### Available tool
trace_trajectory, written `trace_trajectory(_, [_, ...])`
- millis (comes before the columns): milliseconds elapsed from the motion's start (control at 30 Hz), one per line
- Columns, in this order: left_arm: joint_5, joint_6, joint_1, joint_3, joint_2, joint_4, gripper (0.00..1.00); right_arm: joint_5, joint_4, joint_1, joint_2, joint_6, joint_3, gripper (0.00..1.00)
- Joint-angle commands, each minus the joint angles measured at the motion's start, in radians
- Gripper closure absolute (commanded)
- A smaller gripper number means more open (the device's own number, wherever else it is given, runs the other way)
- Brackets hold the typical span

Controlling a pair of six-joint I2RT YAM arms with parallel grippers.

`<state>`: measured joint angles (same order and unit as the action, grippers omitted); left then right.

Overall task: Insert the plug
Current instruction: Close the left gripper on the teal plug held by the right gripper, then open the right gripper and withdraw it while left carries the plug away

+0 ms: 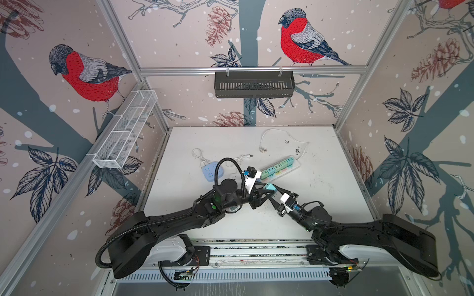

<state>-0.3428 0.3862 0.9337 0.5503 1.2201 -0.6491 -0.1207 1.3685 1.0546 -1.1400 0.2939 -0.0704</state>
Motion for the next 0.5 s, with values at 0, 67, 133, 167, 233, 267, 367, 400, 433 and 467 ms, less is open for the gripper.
trace_trajectory(0, [-0.041, 0.005, 0.004, 0.01, 0.004, -0.081, 0.64, 0.009, 0.063, 0.005, 0.0, 0.011, -0.003, 0.88])
trace_trajectory(67, [-0.051, 0.007, 0.003, 0.01, 0.007, -0.089, 0.7, 0.007, 0.065, 0.007, 0.003, 0.013, -0.002, 0.88])
trace_trajectory(133, [-0.05, 0.006, 0.003, 0.009, 0.011, -0.096, 0.8, 0.006, 0.066, 0.006, 0.006, 0.014, -0.002, 0.87])
trace_trajectory(167, [-0.046, 0.004, 0.003, 0.011, 0.014, -0.098, 0.86, 0.007, 0.067, 0.007, 0.006, 0.014, 0.0, 0.85])
trace_trajectory(233, [-0.045, 0.0, 0.003, 0.014, 0.02, -0.102, 0.92, 0.004, 0.074, 0.007, 0.006, 0.013, 0.005, 0.77])
trace_trajectory(267, [-0.045, -0.005, 0.004, 0.017, 0.022, -0.104, 0.95, 0.004, 0.081, 0.007, 0.006, 0.012, 0.008, 0.68])
trace_trajectory(367, [-0.016, -0.028, -0.001, 0.028, 0.028, -0.092, 1.0, -0.012, 0.108, 0.007, 0.01, 0.008, 0.027, 0.3])
trace_trajectory(400, [-0.002, -0.038, -0.006, 0.032, 0.025, -0.078, 1.0, -0.018, 0.118, 0.007, 0.013, 0.007, 0.034, 0.22])
trace_trajectory(433, [0.008, -0.046, -0.02, 0.035, 0.023, -0.071, 1.0, -0.024, 0.125, 0.007, 0.02, 0.007, 0.042, 0.15])
trace_trajectory(467, [0.001, -0.049, -0.042, 0.034, 0.019, -0.071, 1.0, -0.031, 0.127, 0.007, 0.028, 0.005, 0.051, 0.08])
